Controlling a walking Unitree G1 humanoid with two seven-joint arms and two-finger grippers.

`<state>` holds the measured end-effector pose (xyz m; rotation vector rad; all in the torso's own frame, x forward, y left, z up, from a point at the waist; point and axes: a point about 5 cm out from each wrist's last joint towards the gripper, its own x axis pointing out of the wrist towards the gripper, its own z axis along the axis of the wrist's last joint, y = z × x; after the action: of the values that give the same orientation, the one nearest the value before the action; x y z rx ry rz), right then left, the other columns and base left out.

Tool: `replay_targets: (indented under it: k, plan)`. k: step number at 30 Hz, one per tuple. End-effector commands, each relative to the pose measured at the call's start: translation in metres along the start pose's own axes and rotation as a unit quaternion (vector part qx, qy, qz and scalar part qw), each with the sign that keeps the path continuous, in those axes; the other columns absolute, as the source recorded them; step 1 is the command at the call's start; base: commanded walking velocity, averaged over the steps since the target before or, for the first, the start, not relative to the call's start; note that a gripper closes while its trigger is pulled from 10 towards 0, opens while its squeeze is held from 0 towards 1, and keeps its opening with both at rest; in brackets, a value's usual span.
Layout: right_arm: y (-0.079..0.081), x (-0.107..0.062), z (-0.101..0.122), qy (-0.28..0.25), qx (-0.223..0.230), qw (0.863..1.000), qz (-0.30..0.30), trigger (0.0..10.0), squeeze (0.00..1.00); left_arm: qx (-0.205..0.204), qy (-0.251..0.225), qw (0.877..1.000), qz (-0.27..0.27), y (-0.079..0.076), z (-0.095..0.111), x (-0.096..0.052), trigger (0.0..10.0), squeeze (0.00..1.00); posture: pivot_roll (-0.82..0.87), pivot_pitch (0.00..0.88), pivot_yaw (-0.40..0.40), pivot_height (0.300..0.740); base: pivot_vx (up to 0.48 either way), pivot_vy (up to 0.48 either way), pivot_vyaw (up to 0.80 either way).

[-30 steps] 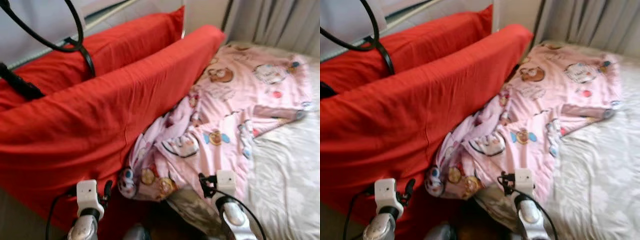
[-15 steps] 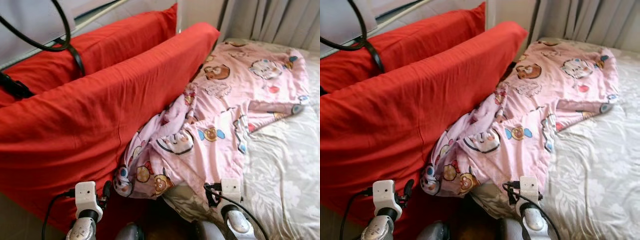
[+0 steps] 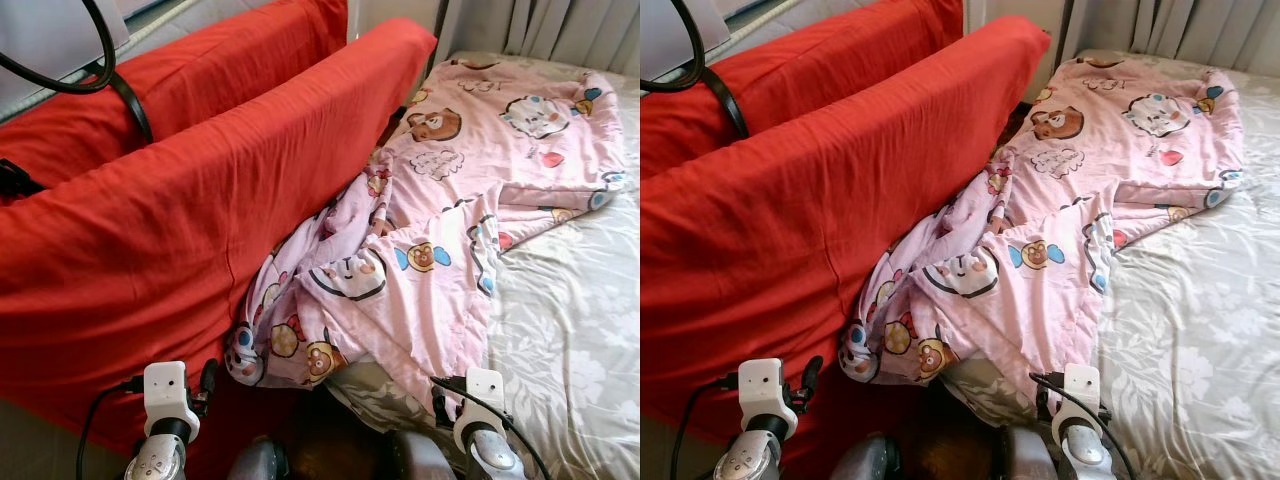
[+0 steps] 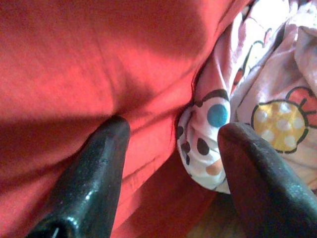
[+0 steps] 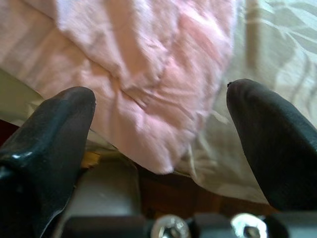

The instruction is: Clean up the room

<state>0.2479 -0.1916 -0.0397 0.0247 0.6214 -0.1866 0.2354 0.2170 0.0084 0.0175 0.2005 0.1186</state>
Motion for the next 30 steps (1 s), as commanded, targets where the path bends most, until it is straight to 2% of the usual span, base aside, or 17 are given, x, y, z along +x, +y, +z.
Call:
replay_targets:
  k: [1,2,3,14,20,30]
  plan:
    - [-0.002,-0.001,-0.007,0.021,-0.002,1.000,-0.002,10.0,0.91,0.004,0.000,1.000,0.004,0.006,0.003,0.000,10.0,0.00,0.03,0.219,0.078,0.645,0.000,0.000,0.00]
    - [-0.003,-0.001,-0.006,0.021,-0.004,1.000,-0.002,10.0,0.91,0.004,-0.002,1.000,0.003,0.005,0.005,0.001,10.0,0.00,0.03,0.219,0.078,0.645,0.000,0.000,0.00]
    - [-0.006,0.001,-0.001,0.017,-0.005,1.000,-0.010,10.0,0.00,0.004,-0.008,1.000,0.001,0.005,0.008,0.001,10.0,0.00,0.03,0.238,0.081,0.645,0.000,0.000,0.00]
    - [-0.007,0.008,0.020,-0.005,0.003,1.000,-0.013,10.0,0.00,0.006,-0.018,1.000,-0.005,0.003,0.016,-0.015,10.0,0.00,0.06,0.335,0.076,0.645,0.000,0.000,0.00]
    - [-0.001,0.009,0.022,0.003,-0.007,1.000,-0.006,10.0,0.00,0.008,-0.026,1.000,-0.003,0.004,0.023,-0.020,10.0,0.00,0.08,0.355,0.085,0.645,0.000,0.000,0.00]
    - [-0.003,0.011,0.022,0.028,-0.013,0.999,-0.020,10.0,0.00,0.022,-0.030,0.999,-0.018,0.000,0.034,-0.022,10.0,0.00,0.11,0.370,0.097,0.645,0.000,0.000,0.00]
